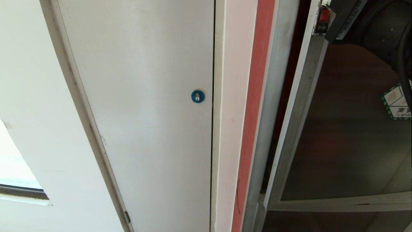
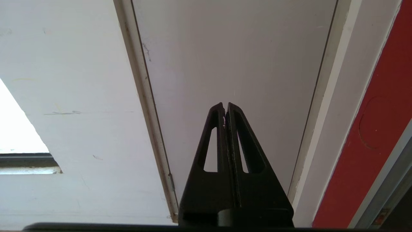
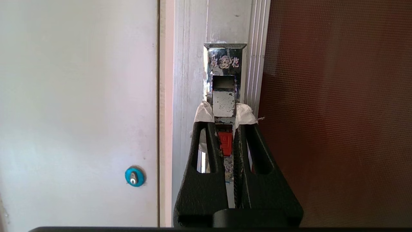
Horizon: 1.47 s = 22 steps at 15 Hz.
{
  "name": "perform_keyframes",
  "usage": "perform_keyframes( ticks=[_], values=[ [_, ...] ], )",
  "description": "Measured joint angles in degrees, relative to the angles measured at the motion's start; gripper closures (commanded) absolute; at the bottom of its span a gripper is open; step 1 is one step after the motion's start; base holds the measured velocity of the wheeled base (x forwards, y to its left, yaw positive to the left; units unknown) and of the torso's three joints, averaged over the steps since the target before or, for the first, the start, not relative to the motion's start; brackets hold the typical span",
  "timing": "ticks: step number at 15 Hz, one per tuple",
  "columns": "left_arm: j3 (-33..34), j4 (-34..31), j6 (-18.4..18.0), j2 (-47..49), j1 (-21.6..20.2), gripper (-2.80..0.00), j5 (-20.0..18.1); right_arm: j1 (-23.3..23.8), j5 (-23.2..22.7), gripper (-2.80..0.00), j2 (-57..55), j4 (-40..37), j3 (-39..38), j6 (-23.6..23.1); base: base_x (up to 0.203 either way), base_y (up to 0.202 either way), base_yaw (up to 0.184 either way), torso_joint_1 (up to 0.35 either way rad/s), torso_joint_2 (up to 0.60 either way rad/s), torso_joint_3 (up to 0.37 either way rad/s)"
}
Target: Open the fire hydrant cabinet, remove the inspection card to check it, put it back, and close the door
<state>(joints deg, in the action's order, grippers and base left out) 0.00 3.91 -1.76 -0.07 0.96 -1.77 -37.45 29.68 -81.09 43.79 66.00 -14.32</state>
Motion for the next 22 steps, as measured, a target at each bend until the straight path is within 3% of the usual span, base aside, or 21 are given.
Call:
perform_keyframes(
  ticks=[1,2,11,18,19,22],
  values=[
    [0.0,0.0,0.0,0.0,0.0,0.00,0.0,0.0,0.0,0.00,0.1,0.0,-0.3,0.0,0.000,0.000,0.000,0.000,0.00,0.000],
    [0.0,0.0,0.0,0.0,0.0,0.00,0.0,0.0,0.0,-2.80,0.2,-0.1,-0.6,0.0,0.000,0.000,0.000,0.000,0.00,0.000],
    [0.0,0.0,0.0,0.0,0.0,0.00,0.0,0.0,0.4,-2.80,1.7,-1.6,-1.2,-0.1,0.000,0.000,0.000,0.000,0.00,0.000],
    [0.0,0.0,0.0,0.0,0.0,0.00,0.0,-0.1,-2.0,-2.80,6.0,-1.8,-9.0,0.0,0.000,0.000,0.000,0.000,0.00,0.000],
    [0.0,0.0,0.0,0.0,0.0,0.00,0.0,0.0,-2.0,0.00,6.8,-1.9,-9.9,0.0,0.000,0.000,0.000,0.000,0.00,0.000],
    [0.0,0.0,0.0,0.0,0.0,0.00,0.0,0.0,-2.0,0.00,9.3,-1.9,-12.3,0.0,0.000,0.000,0.000,0.000,0.00,0.000]
  ],
)
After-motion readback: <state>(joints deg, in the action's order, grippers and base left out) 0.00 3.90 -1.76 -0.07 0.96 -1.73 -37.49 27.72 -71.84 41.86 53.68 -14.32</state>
